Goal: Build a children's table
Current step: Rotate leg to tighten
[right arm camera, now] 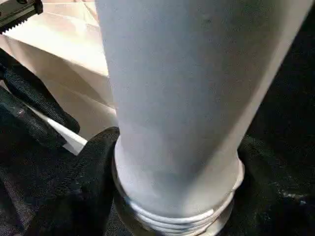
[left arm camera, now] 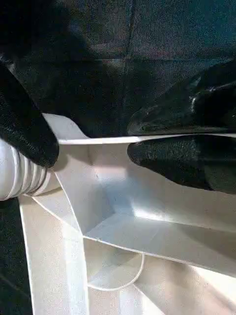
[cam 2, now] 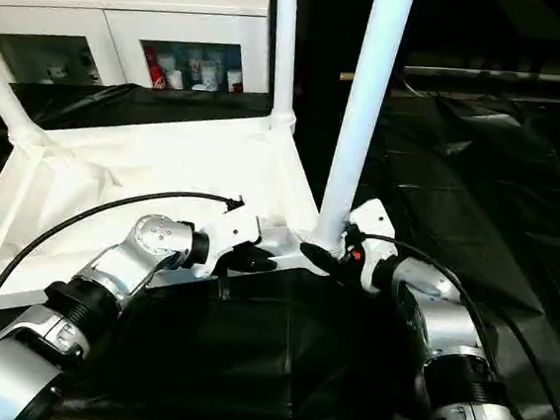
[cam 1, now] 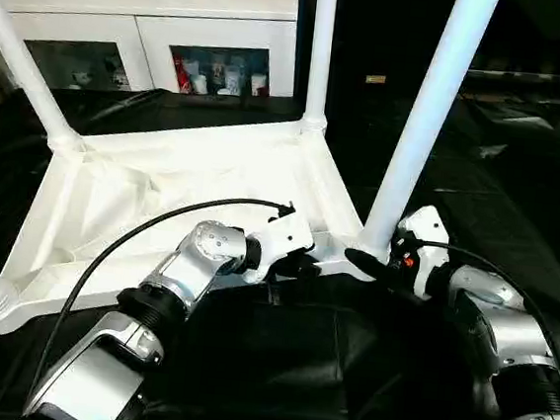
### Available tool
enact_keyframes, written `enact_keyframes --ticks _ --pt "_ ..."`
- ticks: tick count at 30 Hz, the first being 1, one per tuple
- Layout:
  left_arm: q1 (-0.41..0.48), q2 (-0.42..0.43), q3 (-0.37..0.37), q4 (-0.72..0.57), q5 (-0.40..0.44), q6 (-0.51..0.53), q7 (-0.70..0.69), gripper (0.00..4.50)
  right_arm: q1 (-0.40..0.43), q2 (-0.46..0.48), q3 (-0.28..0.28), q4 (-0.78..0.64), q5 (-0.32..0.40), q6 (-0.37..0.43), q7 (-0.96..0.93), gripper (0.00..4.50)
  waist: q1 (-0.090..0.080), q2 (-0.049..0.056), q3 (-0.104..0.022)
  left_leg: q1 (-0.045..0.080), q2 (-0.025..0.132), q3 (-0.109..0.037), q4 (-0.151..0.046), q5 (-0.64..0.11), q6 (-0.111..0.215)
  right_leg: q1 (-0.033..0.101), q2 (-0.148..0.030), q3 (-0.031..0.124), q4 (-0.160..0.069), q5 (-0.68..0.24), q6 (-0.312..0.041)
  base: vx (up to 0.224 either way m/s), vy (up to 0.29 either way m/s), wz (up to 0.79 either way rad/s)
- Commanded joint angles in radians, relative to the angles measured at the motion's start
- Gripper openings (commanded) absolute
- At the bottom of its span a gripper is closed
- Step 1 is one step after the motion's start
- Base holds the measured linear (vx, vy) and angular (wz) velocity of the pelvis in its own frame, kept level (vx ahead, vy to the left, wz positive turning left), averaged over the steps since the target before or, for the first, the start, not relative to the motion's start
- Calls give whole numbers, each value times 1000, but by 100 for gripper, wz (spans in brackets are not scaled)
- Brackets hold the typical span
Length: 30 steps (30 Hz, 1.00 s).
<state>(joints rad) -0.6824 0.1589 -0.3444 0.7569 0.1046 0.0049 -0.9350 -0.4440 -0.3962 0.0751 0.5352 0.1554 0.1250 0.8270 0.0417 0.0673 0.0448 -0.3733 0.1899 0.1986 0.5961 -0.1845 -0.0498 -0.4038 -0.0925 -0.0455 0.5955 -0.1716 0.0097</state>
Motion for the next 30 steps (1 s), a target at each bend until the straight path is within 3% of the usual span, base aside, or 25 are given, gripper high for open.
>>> enact_keyframes --ticks 1,10,12,13,15,16,18,22,24,27,28,30 --pt "25 14 6 -2 -6 0 -11 0 -23 5 -4 17 -2 -14 11 289 3 -43 -61 3 29 -15 -65 -200 97 43 -46 24 -82 -336 -210 0 0 0" --pt "30 22 15 -10 -10 14 -7 0 -26 38 -10 60 -8 -45 -27 277 -6 -47 -58 2 28 -16 -68 -222 88 42 -46 24 -85 -376 -201 0 0 0" --pt "27 1 38 -6 -15 38 54 0 -31 91 -34 91 -16 -53 -144 277 -10 -45 -56 2 28 -16 -70 -234 78 39 -47 24 -87 -392 -200 0 0 0" --pt "26 -4 43 -5 -16 44 68 0 -32 102 -38 96 -18 -55 -169 277 -14 -49 -54 1 28 -16 -72 -238 72 38 -46 24 -88 -405 -197 0 0 0" --pt "15 -43 71 10 -16 81 172 0 -42 168 -65 138 -30 -58 -319 277 -19 -47 -53 5 29 -19 -76 -262 52 34 -47 23 -92 -456 -179 0 0 0" --pt "10 -56 81 15 -17 94 206 0 -47 189 -73 153 -34 -57 -366 277 -25 -54 -52 10 26 -21 -79 -291 37 32 -46 22 -98 -497 -165 0 0 0" --pt "-1 -84 99 25 -25 116 256 0 -56 226 -83 173 -46 -47 -460 276 -26 -52 -50 13 27 -21 -80 -304 33 28 -46 23 -101 -505 -162 0 0 0" --pt "-27 -158 114 46 -16 136 383 0 -103 333 -70 229 -70 -14 -612 276 -32 -51 -54 10 25 -23 -82 -298 39 30 -44 26 -97 -439 -178 0 0 0" --pt "-22 -172 98 42 4 129 383 0 -125 355 -33 252 -106 -56 -588 276 -30 -53 -56 9 26 -21 -81 -295 48 31 -46 28 -97 -404 -184 0 0 0" --pt "-10 -168 86 32 8 130 355 0 -133 358 -30 249 -98 -90 -541 276 -27 -54 -57 5 26 -19 -80 -277 65 36 -47 29 -93 -358 -196 0 0 0" --pt "-8 -161 86 29 10 127 349 0 -133 356 -39 241 -83 -94 -521 332 -27 -55 -57 4 25 -18 -79 -269 70 37 -47 28 -93 -352 -198 0 0 0" --pt "-5 -145 87 27 12 122 333 0 -132 340 -45 224 -77 -117 -497 346 -26 -56 -58 3 25 -18 -78 -264 77 39 -47 28 -91 -346 -201 0 0 0"
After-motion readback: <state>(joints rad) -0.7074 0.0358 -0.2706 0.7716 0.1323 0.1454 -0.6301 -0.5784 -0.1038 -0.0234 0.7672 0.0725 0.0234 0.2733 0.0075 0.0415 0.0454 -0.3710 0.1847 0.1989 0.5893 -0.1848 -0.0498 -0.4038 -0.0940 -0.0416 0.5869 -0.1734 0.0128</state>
